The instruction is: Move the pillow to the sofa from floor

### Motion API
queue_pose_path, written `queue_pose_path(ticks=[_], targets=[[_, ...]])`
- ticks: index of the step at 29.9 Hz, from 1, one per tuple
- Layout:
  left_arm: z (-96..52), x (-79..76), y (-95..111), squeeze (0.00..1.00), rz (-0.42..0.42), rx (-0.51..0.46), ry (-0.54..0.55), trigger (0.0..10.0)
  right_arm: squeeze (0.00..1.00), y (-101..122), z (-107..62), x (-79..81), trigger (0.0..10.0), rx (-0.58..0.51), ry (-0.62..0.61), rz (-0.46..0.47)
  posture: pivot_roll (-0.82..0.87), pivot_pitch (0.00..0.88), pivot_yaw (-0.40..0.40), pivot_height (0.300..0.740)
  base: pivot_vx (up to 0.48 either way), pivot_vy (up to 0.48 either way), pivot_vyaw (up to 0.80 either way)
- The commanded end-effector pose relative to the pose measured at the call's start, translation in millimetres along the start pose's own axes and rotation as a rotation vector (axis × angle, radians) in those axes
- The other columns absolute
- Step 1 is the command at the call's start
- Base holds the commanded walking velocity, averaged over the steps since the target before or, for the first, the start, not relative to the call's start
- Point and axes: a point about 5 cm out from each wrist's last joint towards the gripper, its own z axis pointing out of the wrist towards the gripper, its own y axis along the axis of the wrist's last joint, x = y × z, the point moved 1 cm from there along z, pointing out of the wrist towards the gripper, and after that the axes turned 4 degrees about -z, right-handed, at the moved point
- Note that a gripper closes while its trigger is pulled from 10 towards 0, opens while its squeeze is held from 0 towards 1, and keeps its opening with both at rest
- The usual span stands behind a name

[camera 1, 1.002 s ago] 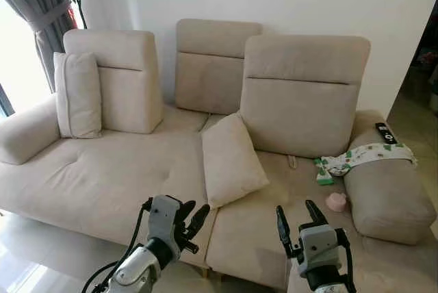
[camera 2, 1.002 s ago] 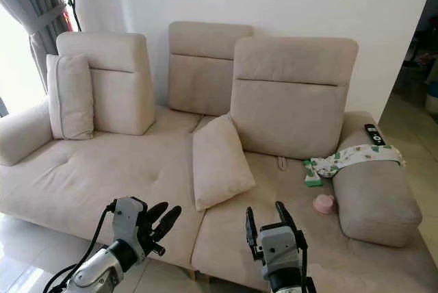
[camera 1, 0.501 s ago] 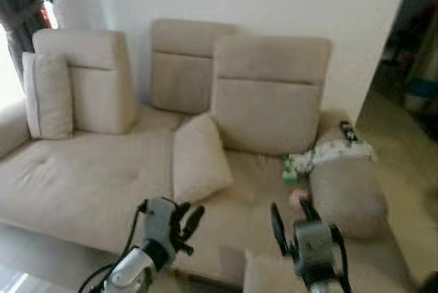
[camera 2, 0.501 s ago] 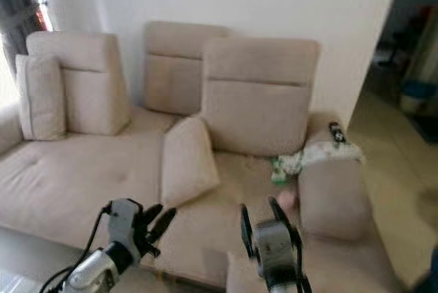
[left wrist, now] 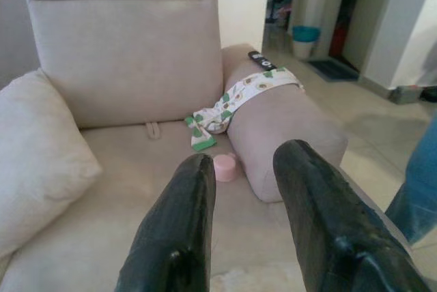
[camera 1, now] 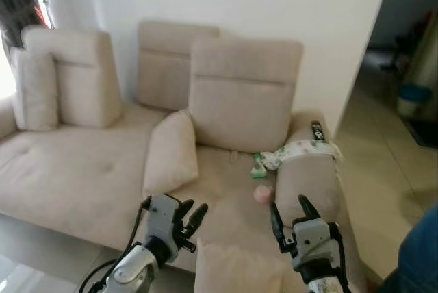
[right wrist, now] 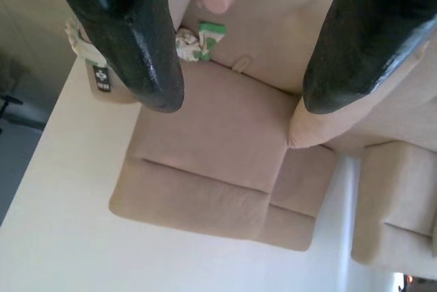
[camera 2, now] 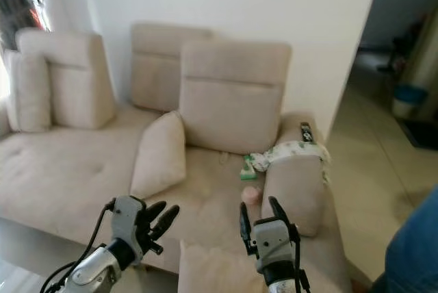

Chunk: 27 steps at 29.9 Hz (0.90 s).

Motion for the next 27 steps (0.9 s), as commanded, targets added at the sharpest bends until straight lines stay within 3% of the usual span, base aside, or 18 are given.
queue_pose_path(ticks=[1, 19, 27], targets=[[1.1, -1.0, 0.2, 0.00, 0.001, 0.001, -0.006, 10.0, 0.00, -3.7, -1.2, 0.5, 10.0, 0.019, 0.004, 0.003, 0.09, 0.000, 0.057, 0.740, 0.000, 0.000, 0.00], [4.2, -3.6, -0.8, 0.00, 0.008, 0.004, -0.004, 10.0, 0.00, -8.4, 1.5, 7.0, 10.0, 0.040, 0.054, 0.023, 0.09, 0.000, 0.063, 0.740, 0.000, 0.000, 0.00], [3.6, -3.9, -2.7, 0.00, 0.012, 0.011, -0.004, 10.0, 0.00, -7.9, 0.2, 8.1, 10.0, 0.034, 0.063, 0.035, 0.09, 0.000, 0.059, 0.710, 0.000, 0.000, 0.00]])
